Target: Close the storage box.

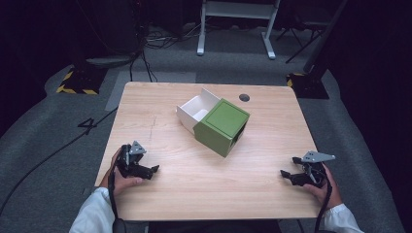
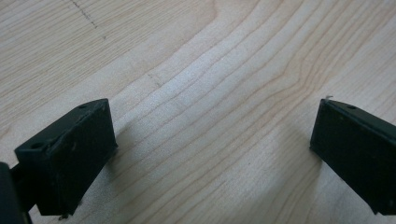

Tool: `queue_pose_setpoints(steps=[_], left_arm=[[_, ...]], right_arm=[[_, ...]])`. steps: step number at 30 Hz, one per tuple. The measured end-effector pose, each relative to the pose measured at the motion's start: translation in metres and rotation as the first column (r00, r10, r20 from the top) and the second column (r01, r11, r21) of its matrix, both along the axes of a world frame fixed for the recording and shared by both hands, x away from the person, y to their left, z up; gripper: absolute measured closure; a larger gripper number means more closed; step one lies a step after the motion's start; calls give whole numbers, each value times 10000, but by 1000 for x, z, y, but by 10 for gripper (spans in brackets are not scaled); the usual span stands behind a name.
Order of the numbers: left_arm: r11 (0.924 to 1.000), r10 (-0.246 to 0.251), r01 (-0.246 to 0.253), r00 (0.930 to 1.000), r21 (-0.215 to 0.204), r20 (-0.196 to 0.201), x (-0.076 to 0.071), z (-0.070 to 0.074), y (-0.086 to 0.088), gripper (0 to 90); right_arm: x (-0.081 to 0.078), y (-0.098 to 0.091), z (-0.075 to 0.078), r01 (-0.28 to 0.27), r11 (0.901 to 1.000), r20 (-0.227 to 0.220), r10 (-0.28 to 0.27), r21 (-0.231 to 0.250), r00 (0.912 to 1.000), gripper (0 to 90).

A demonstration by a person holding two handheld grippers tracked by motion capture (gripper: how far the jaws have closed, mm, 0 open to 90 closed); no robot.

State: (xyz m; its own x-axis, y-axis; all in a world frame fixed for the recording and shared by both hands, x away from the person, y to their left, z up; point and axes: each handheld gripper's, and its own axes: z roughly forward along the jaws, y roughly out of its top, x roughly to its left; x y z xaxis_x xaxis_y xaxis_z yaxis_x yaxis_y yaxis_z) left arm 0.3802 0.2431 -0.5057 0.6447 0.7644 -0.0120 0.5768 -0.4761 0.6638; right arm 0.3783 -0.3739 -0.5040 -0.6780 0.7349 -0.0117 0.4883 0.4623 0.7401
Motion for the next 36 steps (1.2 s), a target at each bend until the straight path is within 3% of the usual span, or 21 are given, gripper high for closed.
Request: queue_pose_setpoints(steps=[5, 10, 13, 16, 17, 18, 20, 26, 30, 36], left_arm=[[9997, 234, -234, 9997, 11, 84, 3, 1, 1, 18], [9984, 558, -555, 9983, -138, 180, 9, 1, 3, 94], [9975, 681, -678, 9976, -217, 96, 14, 4, 6, 188], [9961, 834, -829, 9964, -316, 170, 17, 5, 6, 216], [9949, 1008, -1008, 9946, -24, 245, 20, 7, 3, 292], [9949, 1005, -1004, 9949, -117, 95, 22, 8, 2, 341], [9935, 1123, -1121, 9936, -183, 104, 25, 11, 0, 328], [9892, 1364, -1327, 9889, -627, 589, 43, 30, -5, 294], [9874, 1480, -1420, 9849, -698, 896, 55, 39, -11, 294], [9831, 1593, -1462, 9798, -1101, 1212, 85, 54, -22, 297]], right_arm=[[0, 0, 0, 3, 10000, 1, -3, 6, 10000, 165], [0, 0, 0, 2, 10000, -1, -2, 6, 10000, 165], [0, 0, 0, 0, 10000, 3, 0, -6, 10000, 165], [0, 0, 0, 1, 10000, 3, -1, -4, 10000, 165], [0, 0, 0, 2, 10000, 1, -2, -3, 10000, 165], [0, 0, 0, 5, 10000, -3, -5, 6, 10000, 165], [0, 0, 0, 3, 10000, 0, -3, 6, 10000, 165], [0, 0, 0, 1, 10000, -1, -1, 0, 10000, 164], [0, 0, 0, 5, 10000, -6, -5, 0, 10000, 164], [0, 0, 0, -3, 10000, 26, 3, -17, 10000, 162]])
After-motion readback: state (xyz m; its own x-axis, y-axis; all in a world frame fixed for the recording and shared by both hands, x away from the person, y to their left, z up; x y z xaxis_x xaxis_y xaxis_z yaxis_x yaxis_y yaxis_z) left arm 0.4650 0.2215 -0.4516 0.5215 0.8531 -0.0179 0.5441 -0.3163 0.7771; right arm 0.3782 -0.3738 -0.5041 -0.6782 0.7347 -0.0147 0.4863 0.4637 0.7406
